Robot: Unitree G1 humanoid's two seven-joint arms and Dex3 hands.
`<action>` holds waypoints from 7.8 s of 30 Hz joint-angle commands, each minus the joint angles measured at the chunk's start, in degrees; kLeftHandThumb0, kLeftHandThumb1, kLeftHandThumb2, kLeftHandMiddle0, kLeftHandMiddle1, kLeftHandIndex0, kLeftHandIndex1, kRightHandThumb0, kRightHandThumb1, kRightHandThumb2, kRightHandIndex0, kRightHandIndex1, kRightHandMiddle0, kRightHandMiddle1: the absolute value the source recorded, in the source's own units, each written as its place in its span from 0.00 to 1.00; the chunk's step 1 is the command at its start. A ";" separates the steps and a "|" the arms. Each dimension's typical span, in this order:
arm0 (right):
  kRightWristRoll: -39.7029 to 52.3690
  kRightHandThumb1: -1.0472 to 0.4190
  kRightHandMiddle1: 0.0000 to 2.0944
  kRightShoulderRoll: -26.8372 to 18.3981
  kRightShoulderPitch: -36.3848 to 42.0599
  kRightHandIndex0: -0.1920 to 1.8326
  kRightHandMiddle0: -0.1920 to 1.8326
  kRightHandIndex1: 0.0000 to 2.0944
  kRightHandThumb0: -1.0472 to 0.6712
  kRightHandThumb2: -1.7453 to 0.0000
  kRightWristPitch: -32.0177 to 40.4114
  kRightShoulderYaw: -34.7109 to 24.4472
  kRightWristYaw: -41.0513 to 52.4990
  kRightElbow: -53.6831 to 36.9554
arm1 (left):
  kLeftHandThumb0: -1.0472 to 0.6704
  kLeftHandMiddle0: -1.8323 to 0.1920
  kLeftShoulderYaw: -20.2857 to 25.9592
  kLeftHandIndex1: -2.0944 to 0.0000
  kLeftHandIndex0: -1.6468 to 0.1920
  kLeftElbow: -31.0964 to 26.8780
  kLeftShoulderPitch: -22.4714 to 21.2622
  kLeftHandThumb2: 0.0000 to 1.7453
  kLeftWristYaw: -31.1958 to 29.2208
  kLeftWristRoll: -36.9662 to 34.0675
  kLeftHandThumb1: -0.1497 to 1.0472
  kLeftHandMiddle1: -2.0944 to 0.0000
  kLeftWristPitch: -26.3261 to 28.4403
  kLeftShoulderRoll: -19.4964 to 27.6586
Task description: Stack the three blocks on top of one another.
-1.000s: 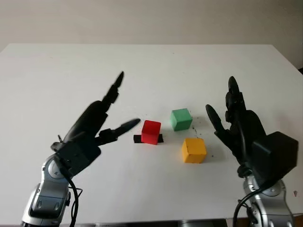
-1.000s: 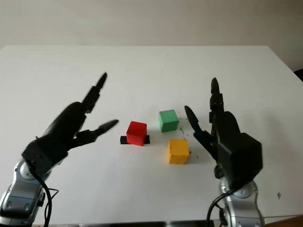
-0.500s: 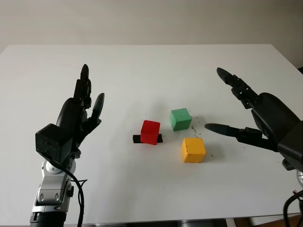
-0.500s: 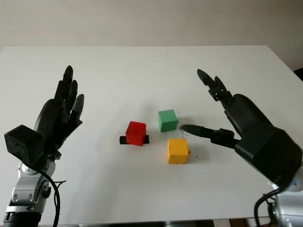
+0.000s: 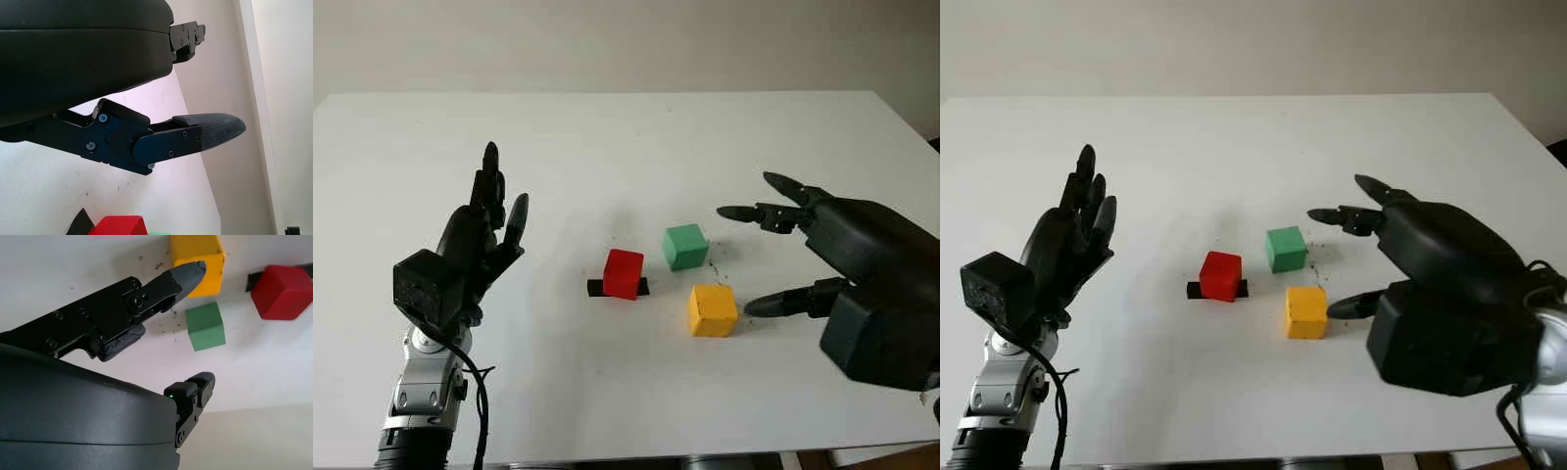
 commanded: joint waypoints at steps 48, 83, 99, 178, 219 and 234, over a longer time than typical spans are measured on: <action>-7.88 0.12 0.40 8.00 1.99 0.19 0.32 0.03 0.29 0.97 -14.90 5.25 -4.72 12.99 | 0.16 1.00 -2.73 0.99 1.00 -5.08 1.57 0.35 0.98 3.31 1.00 0.99 4.37 -0.17; 12.74 0.11 0.64 8.60 -14.77 0.28 0.35 0.04 0.37 0.97 -15.40 -1.72 -2.37 14.66 | 0.15 1.00 -3.29 0.99 1.00 -5.66 1.77 0.35 1.86 3.64 1.00 0.98 4.45 -0.65; 16.18 0.07 0.80 20.99 -30.07 0.20 0.26 0.01 0.33 0.97 21.43 7.89 -3.09 18.84 | 0.14 1.00 -3.98 1.00 1.00 -5.16 0.35 0.37 2.66 4.18 1.00 1.00 4.44 -0.87; 18.64 0.04 0.84 29.42 -23.93 0.19 0.22 0.03 0.32 0.97 29.74 17.34 -11.94 22.68 | 0.17 1.00 -4.04 1.00 1.00 -6.10 1.75 0.35 2.64 3.71 1.00 1.00 5.32 -1.19; 10.14 0.09 0.14 24.11 -21.03 0.01 0.09 0.01 0.22 0.97 15.36 21.00 -7.55 24.19 | 0.17 1.00 -3.79 1.00 1.00 -4.61 1.42 0.35 1.88 3.05 1.00 1.00 4.07 -1.19; 8.88 0.09 0.05 19.80 -21.02 0.00 0.03 0.00 0.17 0.97 7.80 16.07 -5.01 22.41 | 0.17 1.00 -3.67 1.00 1.00 -5.09 1.65 0.36 1.89 3.16 1.00 1.00 4.51 -0.94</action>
